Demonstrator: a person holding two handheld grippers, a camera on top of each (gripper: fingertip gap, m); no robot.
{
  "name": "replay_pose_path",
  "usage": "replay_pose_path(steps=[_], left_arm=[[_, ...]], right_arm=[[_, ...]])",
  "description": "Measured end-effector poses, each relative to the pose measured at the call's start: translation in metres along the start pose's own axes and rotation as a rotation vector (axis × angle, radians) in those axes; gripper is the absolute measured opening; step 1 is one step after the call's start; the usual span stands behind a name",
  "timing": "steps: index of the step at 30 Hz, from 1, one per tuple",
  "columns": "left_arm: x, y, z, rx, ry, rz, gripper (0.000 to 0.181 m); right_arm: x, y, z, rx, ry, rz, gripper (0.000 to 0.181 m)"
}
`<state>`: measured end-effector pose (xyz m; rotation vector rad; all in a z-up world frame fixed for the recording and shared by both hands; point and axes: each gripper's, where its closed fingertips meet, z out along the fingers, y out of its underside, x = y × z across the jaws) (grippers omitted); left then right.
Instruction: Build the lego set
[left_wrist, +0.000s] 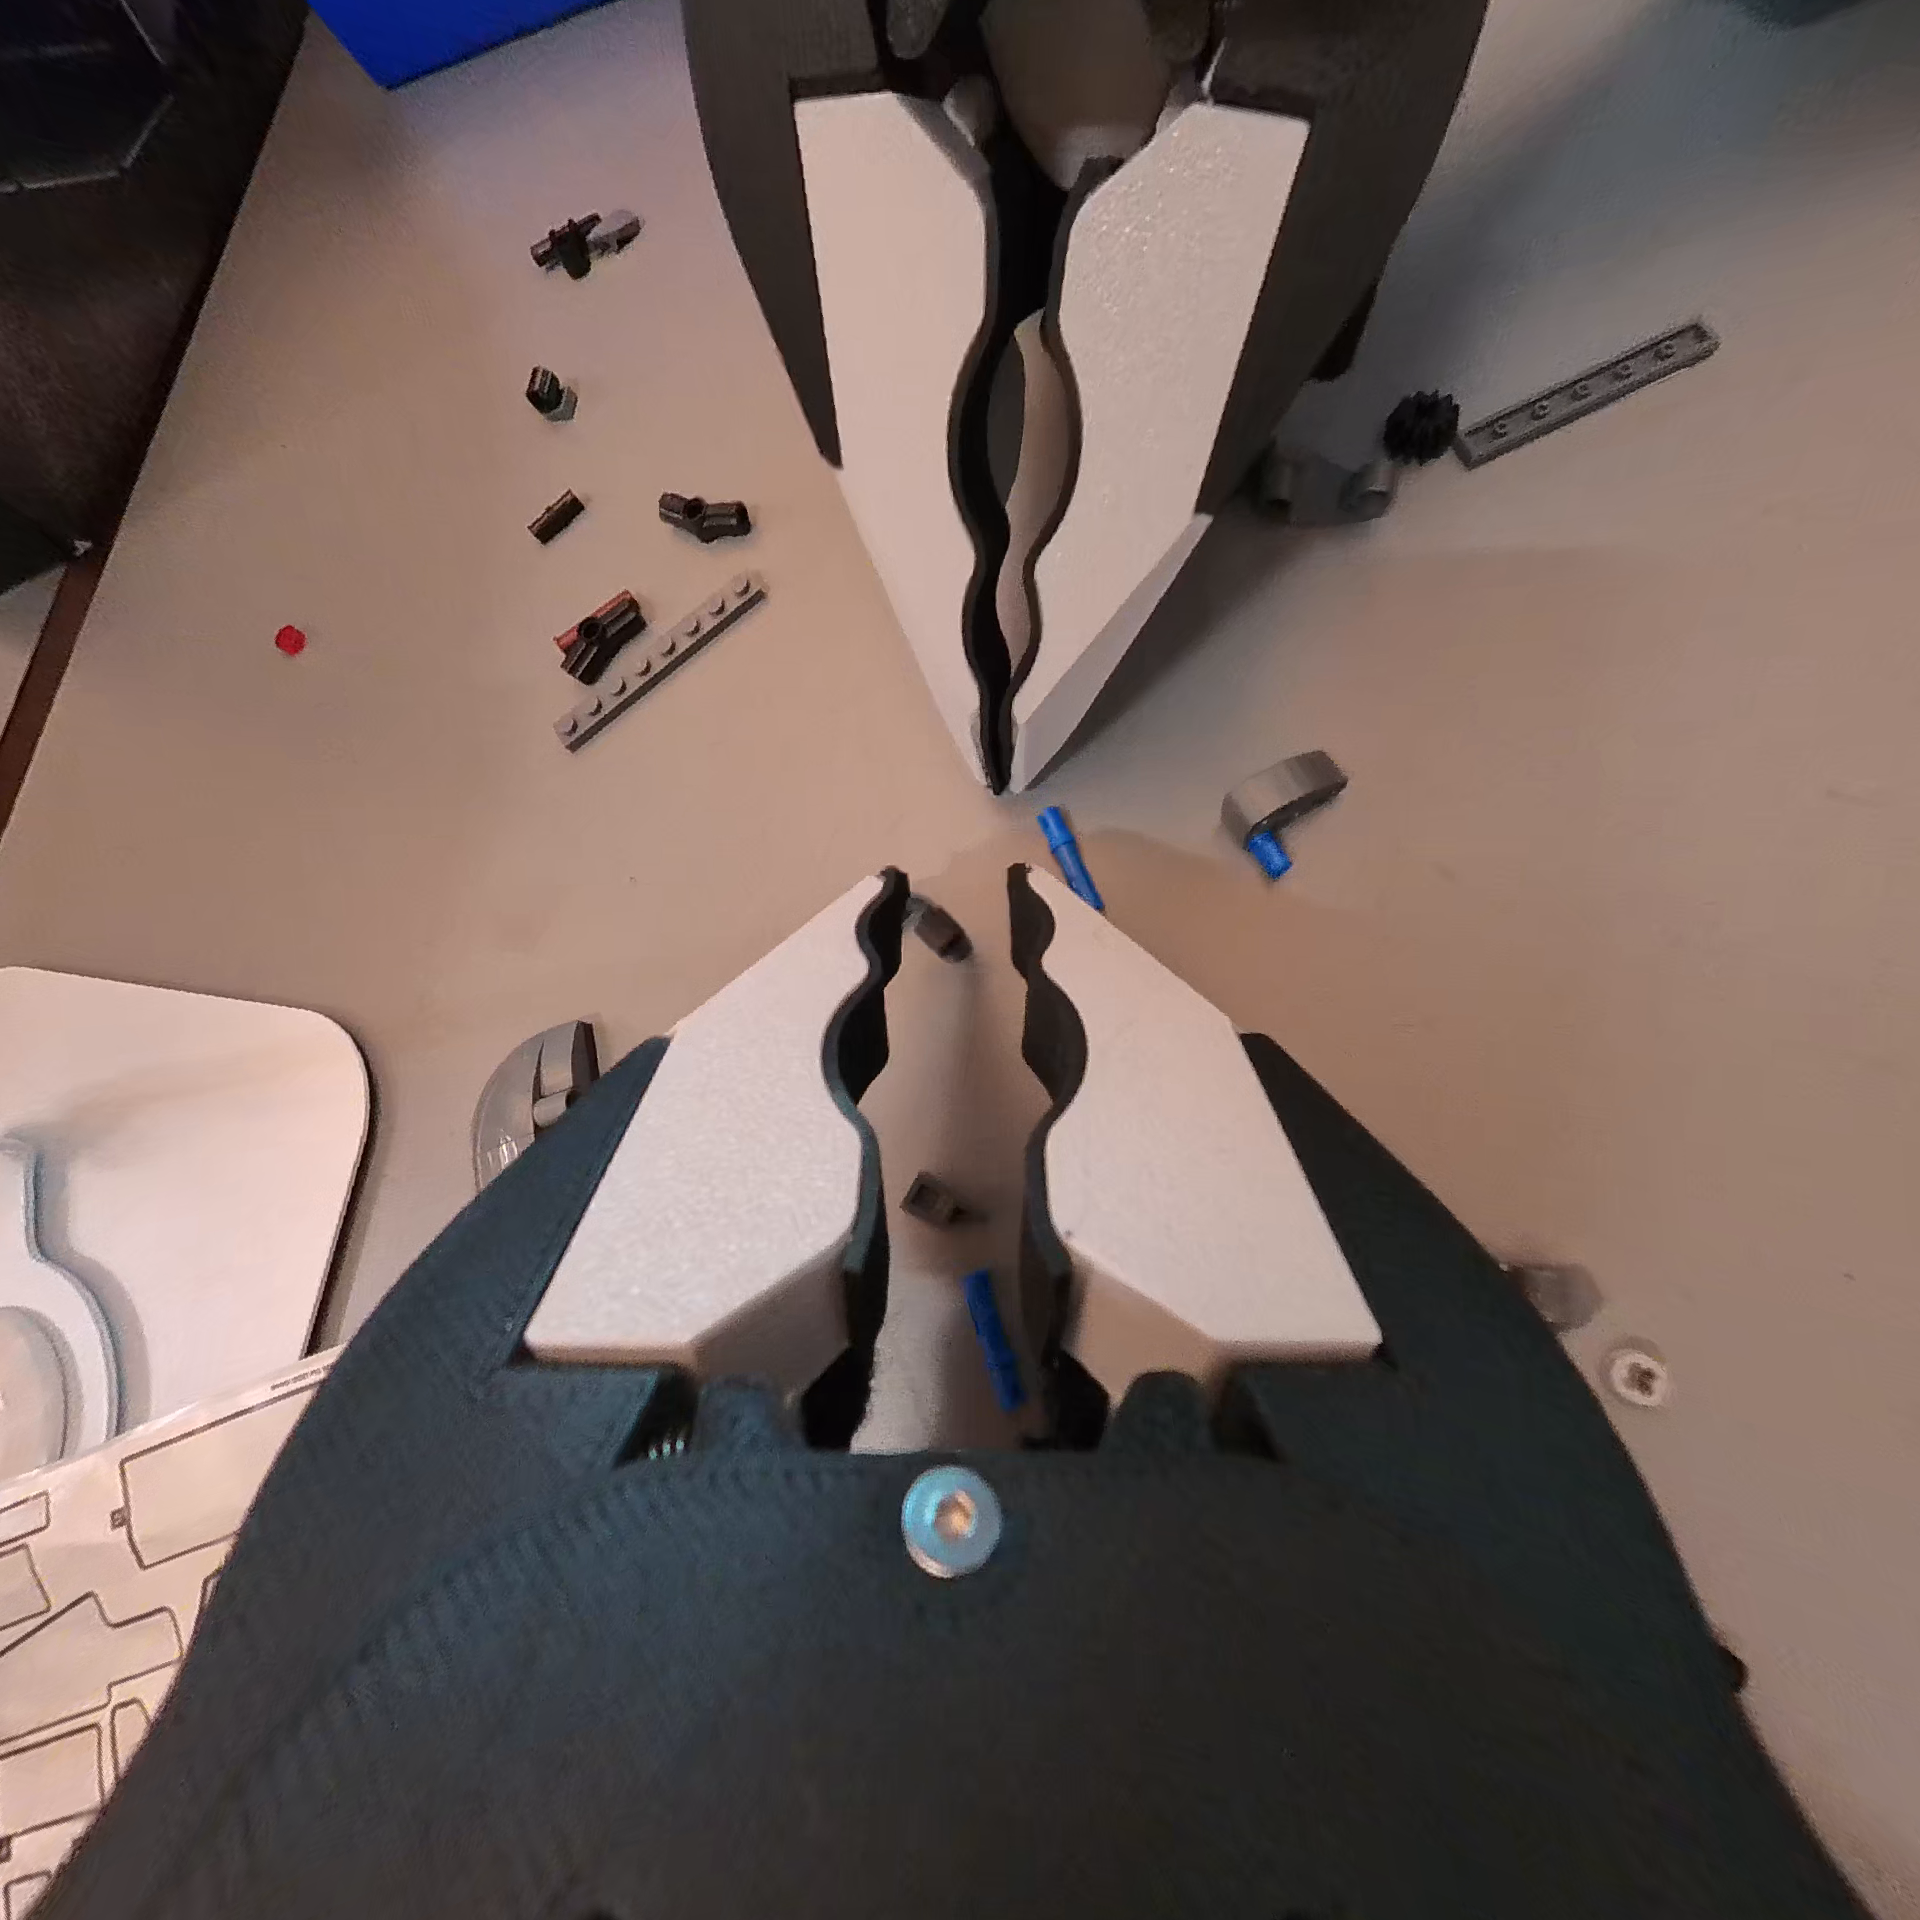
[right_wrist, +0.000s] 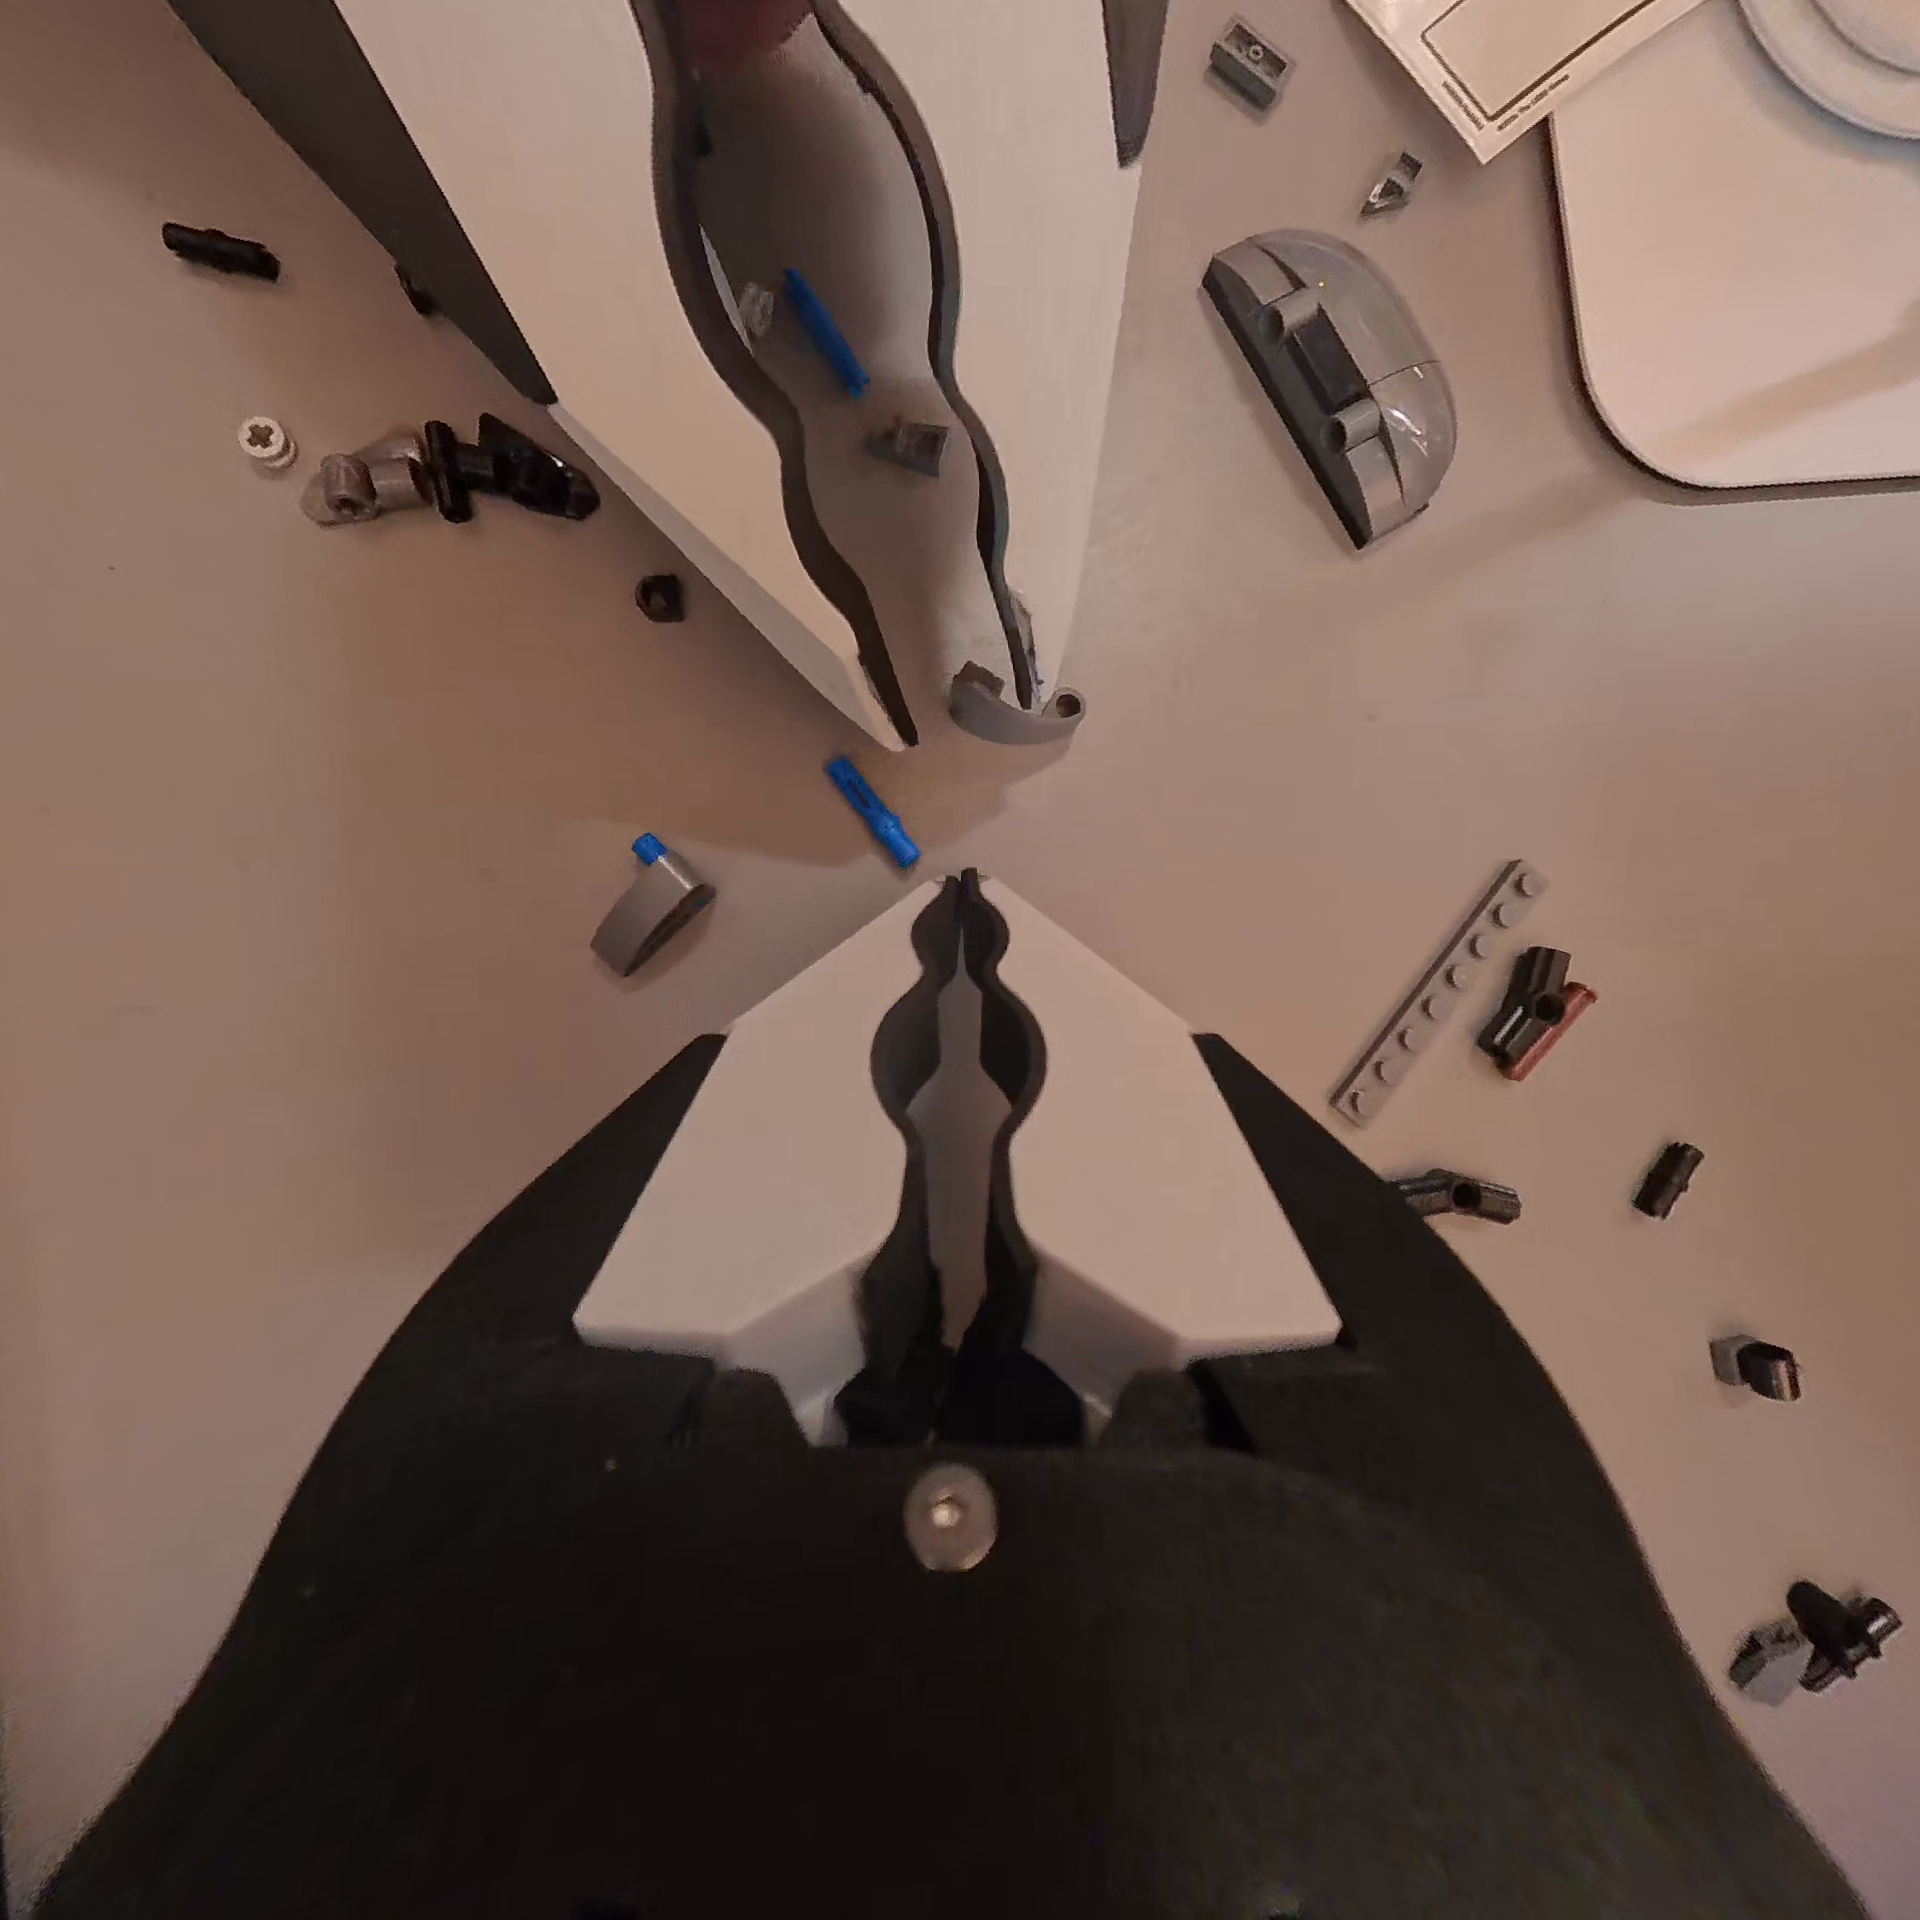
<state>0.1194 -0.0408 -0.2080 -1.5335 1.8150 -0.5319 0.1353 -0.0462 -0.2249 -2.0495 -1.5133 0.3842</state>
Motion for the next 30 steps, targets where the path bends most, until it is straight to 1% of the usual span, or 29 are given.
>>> replay_pose_path(steps=[4,7,10,15,19,23,26,30], left_arm=[[0.004,-0.003,-0.001,0.004,0.009,0.017,0.018],[0.004,-0.002,-0.001,-0.007,0.006,0.026,0.018],[0.004,0.0,0.001,-0.015,0.007,0.025,0.018],[0.004,0.0,0.001,-0.016,0.008,0.021,0.018],[0.004,0.001,0.001,-0.016,0.008,0.02,0.018],[0.007,-0.003,-0.002,-0.004,0.018,0.036,0.018],[0.019,-0.008,-0.005,0.007,0.057,0.079,0.019],[0.034,-0.009,-0.005,-0.028,0.088,0.163,0.021]], right_arm=[[-0.002,-0.007,-0.007,0.051,-0.006,-0.018,0.0],[-0.008,-0.008,-0.005,0.05,-0.048,-0.014,0.013],[-0.013,-0.002,0.0,0.016,-0.069,-0.043,0.017],[-0.022,-0.003,0.001,0.016,-0.112,-0.044,0.009],[-0.018,-0.001,-0.001,0.006,-0.095,-0.04,0.009],[-0.023,0.001,-0.003,0.001,-0.116,-0.052,0.01],[-0.024,0.002,-0.004,-0.005,-0.12,-0.06,0.01],[-0.024,0.003,-0.004,-0.009,-0.123,-0.06,0.009]])
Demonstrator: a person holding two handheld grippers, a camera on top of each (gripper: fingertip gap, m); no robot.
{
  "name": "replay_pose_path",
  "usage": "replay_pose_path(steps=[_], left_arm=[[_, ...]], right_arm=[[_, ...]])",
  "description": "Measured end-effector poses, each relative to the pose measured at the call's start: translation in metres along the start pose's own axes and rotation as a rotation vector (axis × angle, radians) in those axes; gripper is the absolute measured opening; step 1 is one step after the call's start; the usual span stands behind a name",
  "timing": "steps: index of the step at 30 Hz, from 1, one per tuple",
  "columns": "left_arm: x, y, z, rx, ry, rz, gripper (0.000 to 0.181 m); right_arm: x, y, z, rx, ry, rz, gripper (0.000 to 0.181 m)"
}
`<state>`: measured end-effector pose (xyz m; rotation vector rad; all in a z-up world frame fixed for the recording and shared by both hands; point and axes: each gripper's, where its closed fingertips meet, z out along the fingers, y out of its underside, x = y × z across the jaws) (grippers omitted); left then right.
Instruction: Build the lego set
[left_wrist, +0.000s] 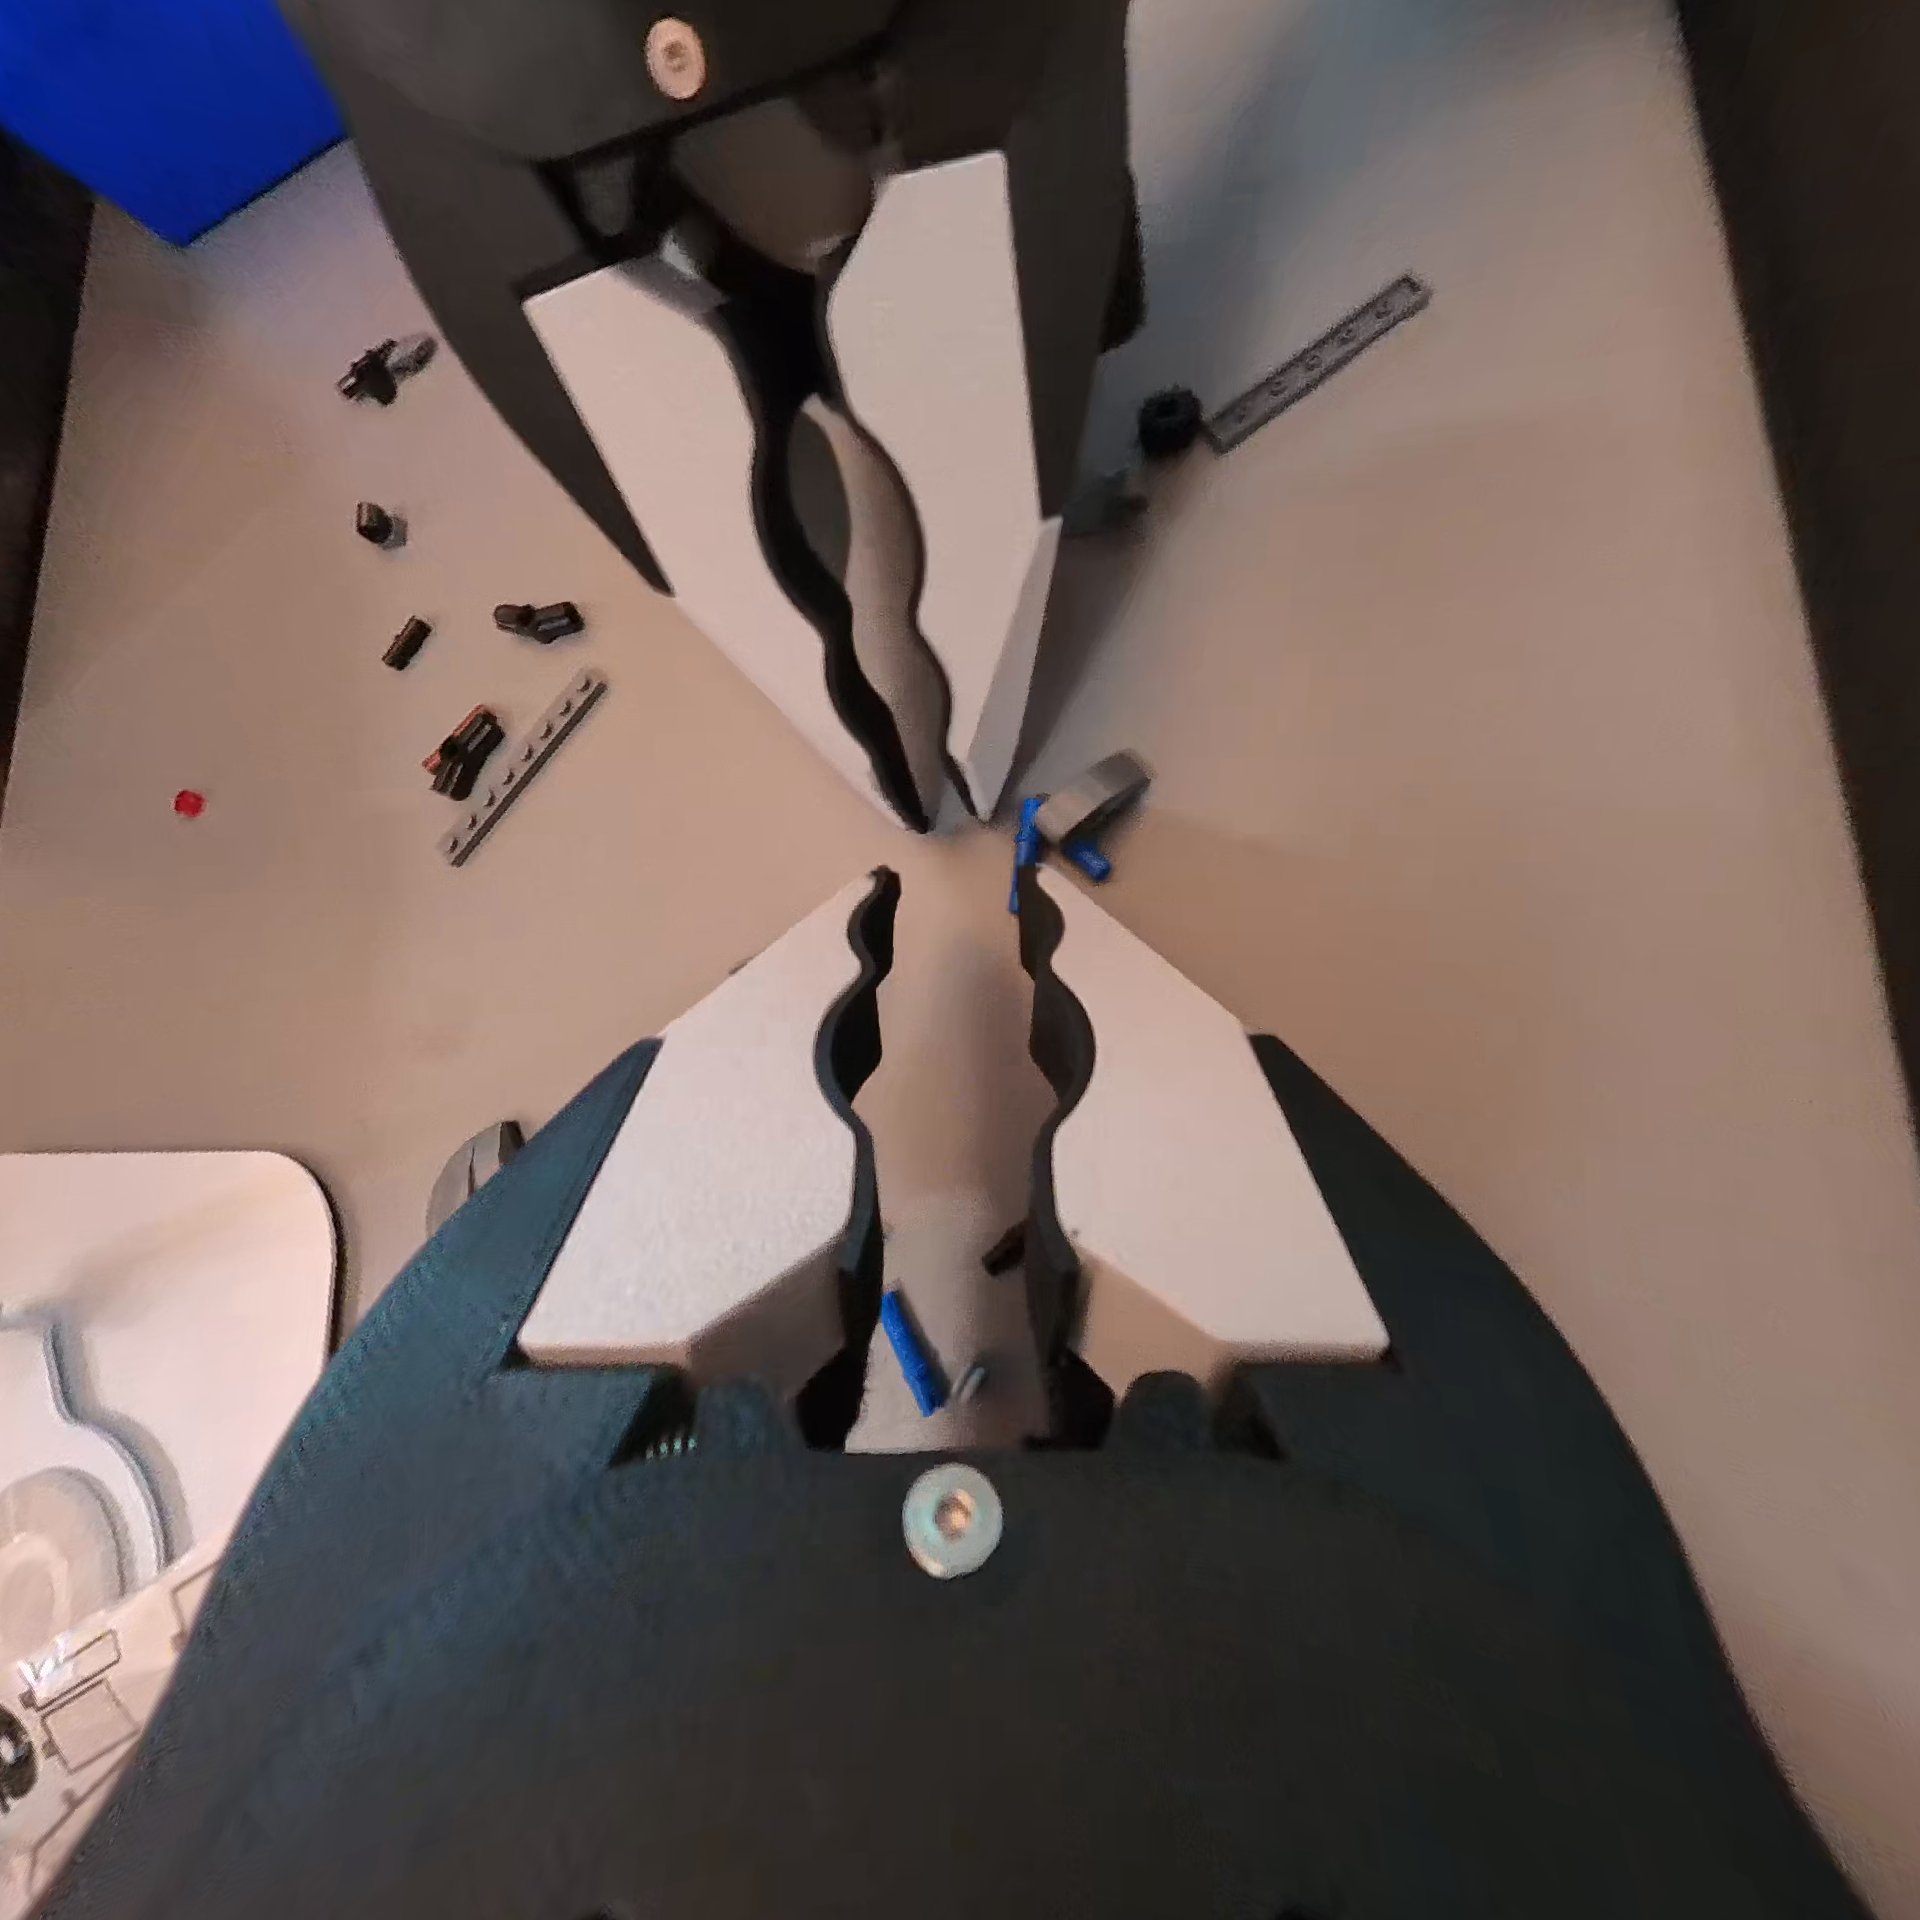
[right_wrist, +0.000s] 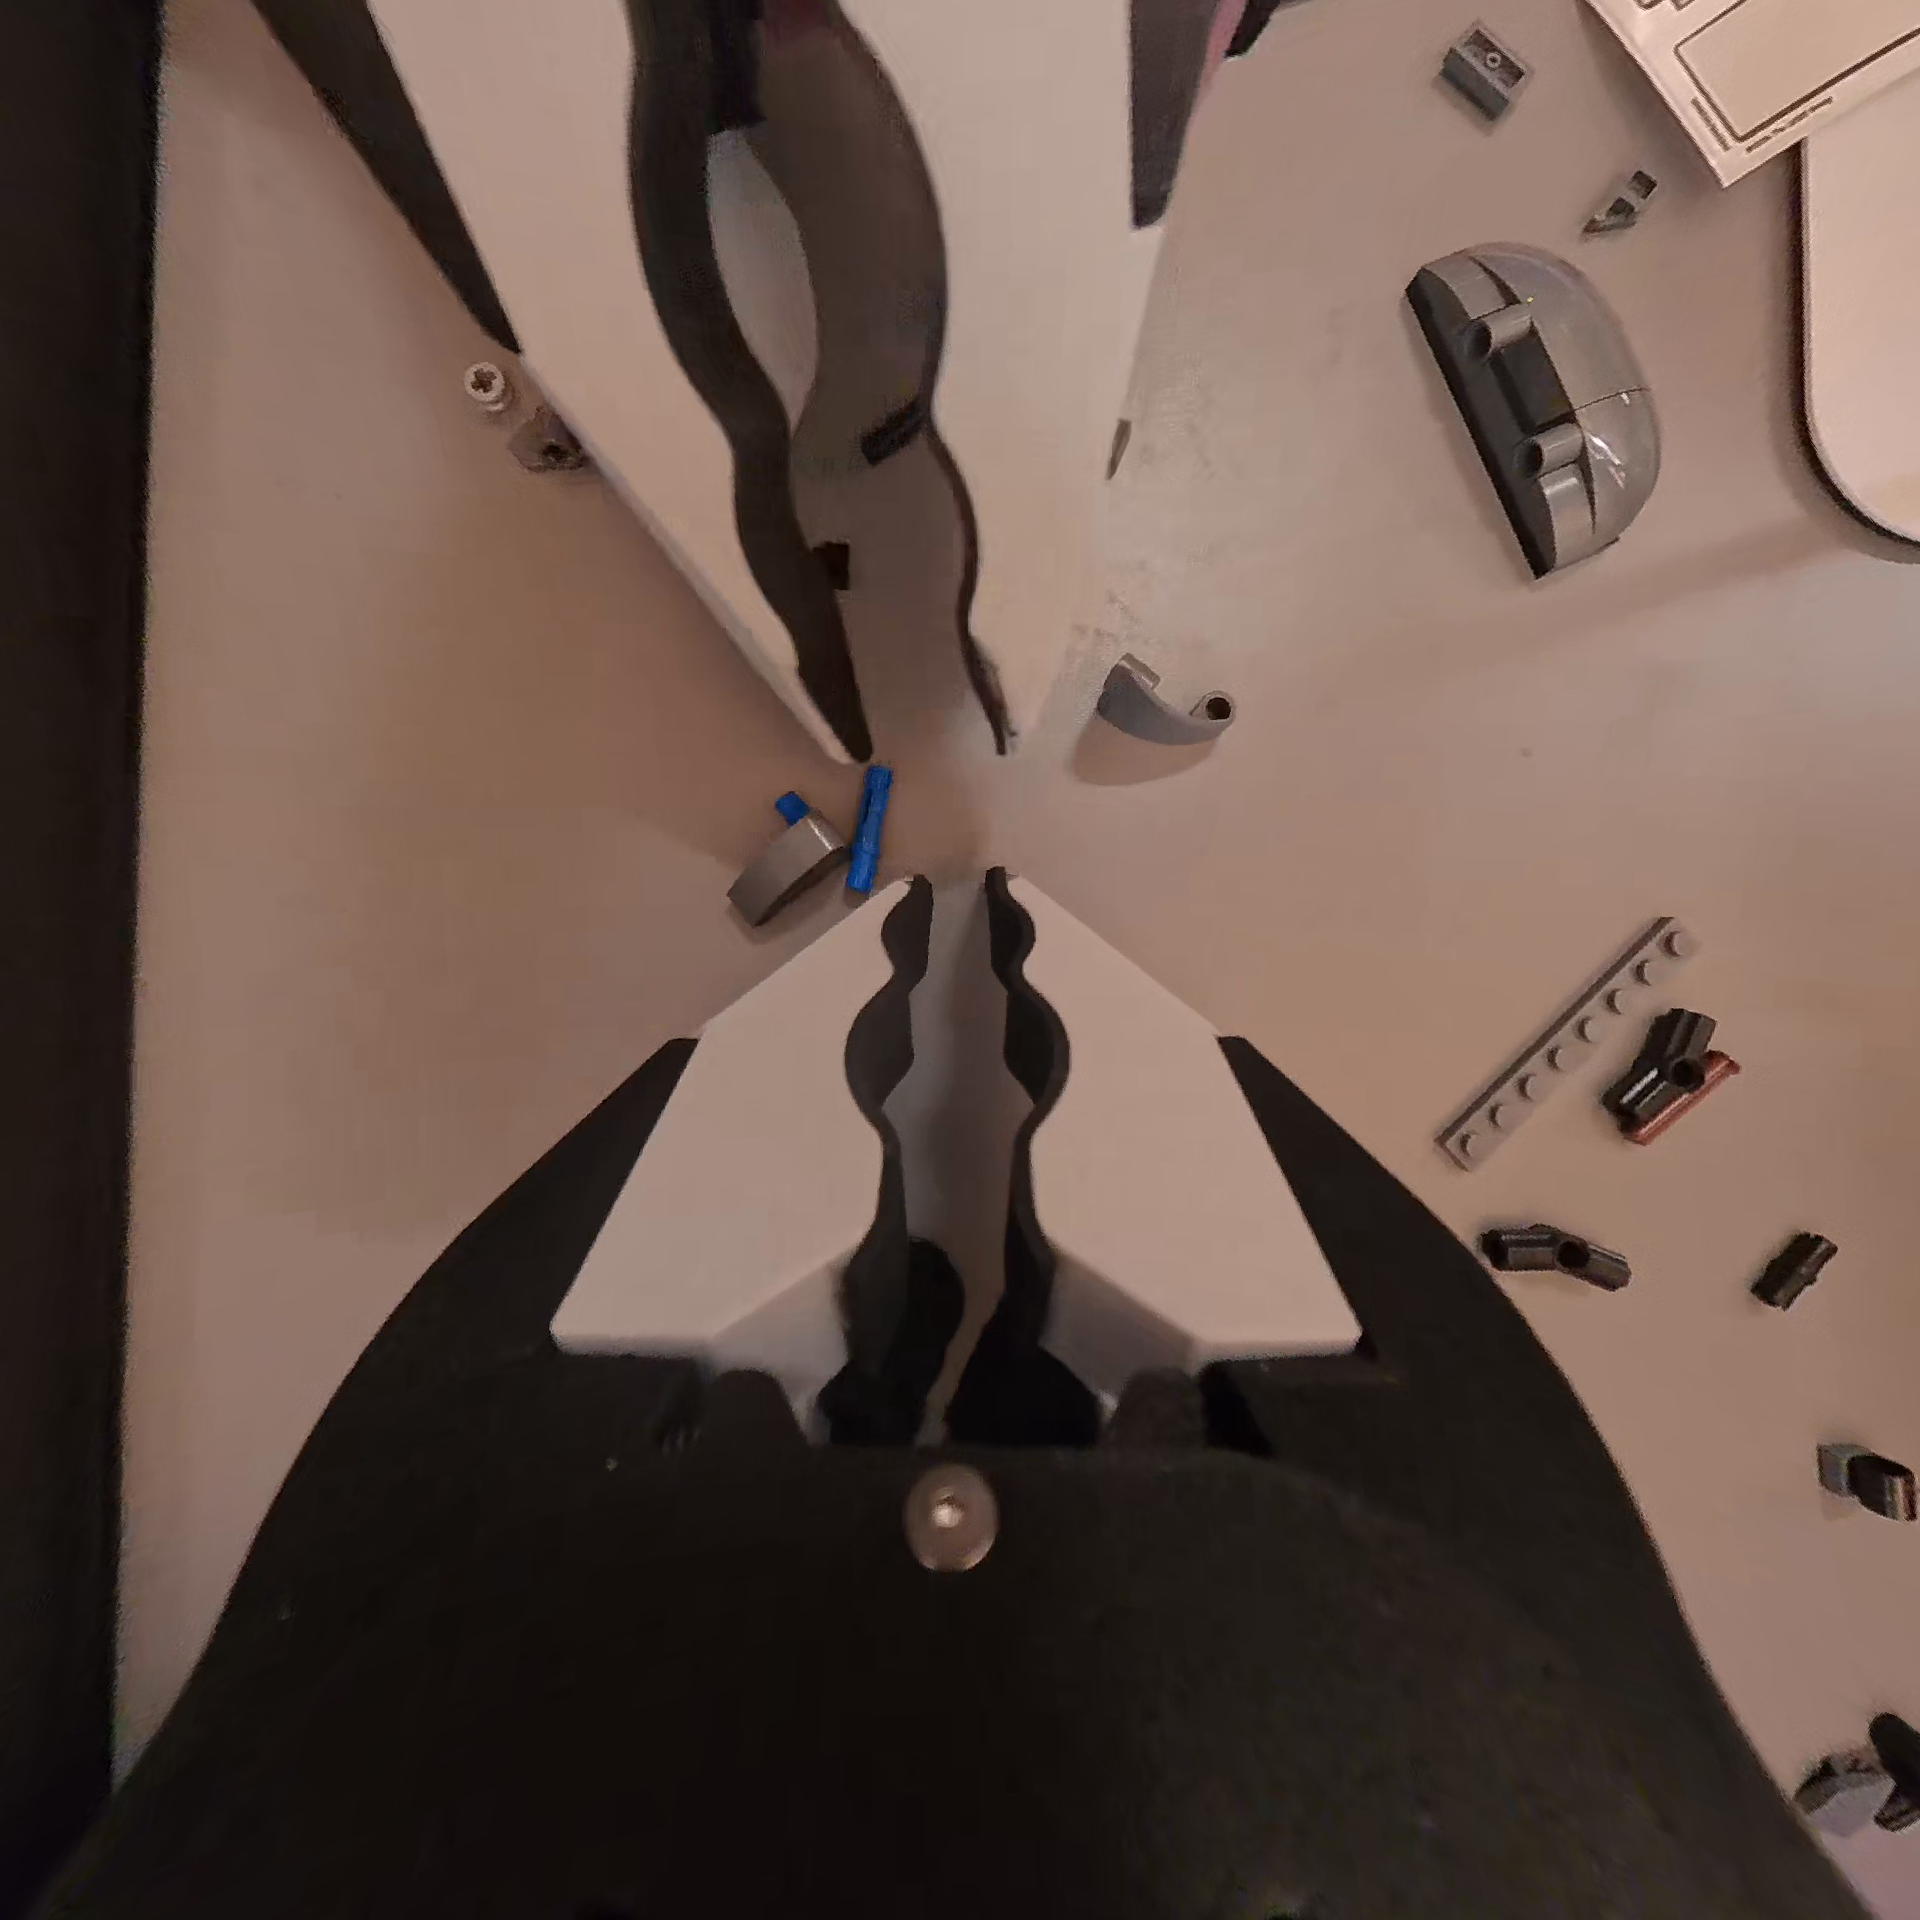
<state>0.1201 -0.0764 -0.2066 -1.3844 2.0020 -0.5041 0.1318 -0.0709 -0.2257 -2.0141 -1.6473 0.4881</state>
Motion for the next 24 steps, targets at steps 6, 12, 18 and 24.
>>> replay_pose_path(steps=[6,12,18,24], left_arm=[[0.011,0.009,0.011,-0.059,0.046,0.015,0.021],[0.013,0.01,0.014,-0.058,0.062,0.002,0.005],[0.013,0.009,0.015,-0.053,0.067,-0.01,0.002],[0.01,0.011,0.014,-0.059,0.06,-0.023,0.002]], right_arm=[[-0.001,0.0,0.001,-0.002,-0.005,-0.005,0.009],[-0.002,0.0,0.0,-0.003,-0.007,-0.007,0.009],[-0.003,0.001,-0.003,-0.003,-0.009,-0.011,0.009],[-0.012,-0.009,-0.007,0.04,-0.046,-0.034,0.01]])
